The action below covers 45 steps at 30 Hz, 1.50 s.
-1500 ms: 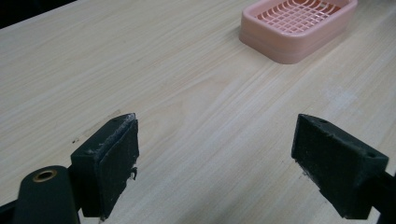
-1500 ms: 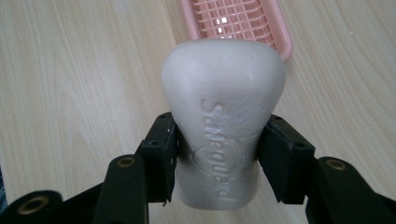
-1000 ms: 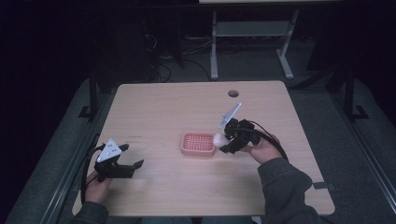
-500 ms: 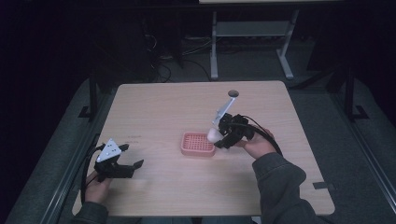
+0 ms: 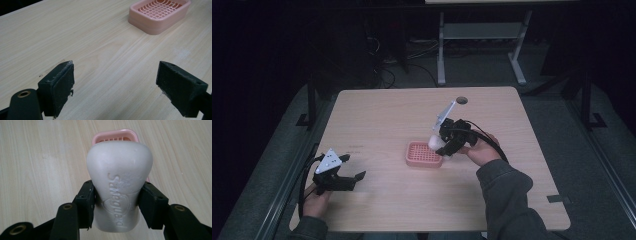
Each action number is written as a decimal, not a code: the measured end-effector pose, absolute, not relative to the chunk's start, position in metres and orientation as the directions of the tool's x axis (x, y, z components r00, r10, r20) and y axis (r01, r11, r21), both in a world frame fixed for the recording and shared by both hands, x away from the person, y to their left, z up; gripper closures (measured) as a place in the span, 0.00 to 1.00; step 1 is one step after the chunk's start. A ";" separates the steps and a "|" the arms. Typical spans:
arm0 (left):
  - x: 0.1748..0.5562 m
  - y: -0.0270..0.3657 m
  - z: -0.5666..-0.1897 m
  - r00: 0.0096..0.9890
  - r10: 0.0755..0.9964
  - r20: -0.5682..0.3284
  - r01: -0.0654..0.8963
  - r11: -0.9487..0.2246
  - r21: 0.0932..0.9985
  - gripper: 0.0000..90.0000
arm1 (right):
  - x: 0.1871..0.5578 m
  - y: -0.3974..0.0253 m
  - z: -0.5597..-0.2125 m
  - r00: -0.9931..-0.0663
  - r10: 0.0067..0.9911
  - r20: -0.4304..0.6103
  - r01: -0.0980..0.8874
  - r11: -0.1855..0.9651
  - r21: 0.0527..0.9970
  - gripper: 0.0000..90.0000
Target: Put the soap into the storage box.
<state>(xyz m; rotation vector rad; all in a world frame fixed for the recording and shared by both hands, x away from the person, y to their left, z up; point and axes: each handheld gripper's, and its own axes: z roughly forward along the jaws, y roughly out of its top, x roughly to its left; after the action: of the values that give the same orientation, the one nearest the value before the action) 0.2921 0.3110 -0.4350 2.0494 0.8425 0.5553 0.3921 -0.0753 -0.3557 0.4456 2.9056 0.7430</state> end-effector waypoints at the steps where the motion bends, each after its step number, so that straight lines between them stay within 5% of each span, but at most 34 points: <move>1: 0.292 0.311 -0.435 0.677 0.731 0.081 0.364 -0.429 0.827 0.16 | 0.393 -0.075 -0.356 -0.952 0.305 -0.036 0.250 0.837 0.486 0.54; 45: 0.292 0.312 -0.435 0.675 0.734 0.077 0.363 -0.421 0.831 0.16 | 0.421 -0.031 -0.381 -0.962 0.272 -0.013 0.239 0.867 0.437 0.54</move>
<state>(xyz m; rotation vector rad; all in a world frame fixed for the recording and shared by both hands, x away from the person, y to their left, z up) 0.2919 0.3116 -0.4348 2.0400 0.8454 0.5544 0.4214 -0.0309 -0.3808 0.4056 2.9634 0.6789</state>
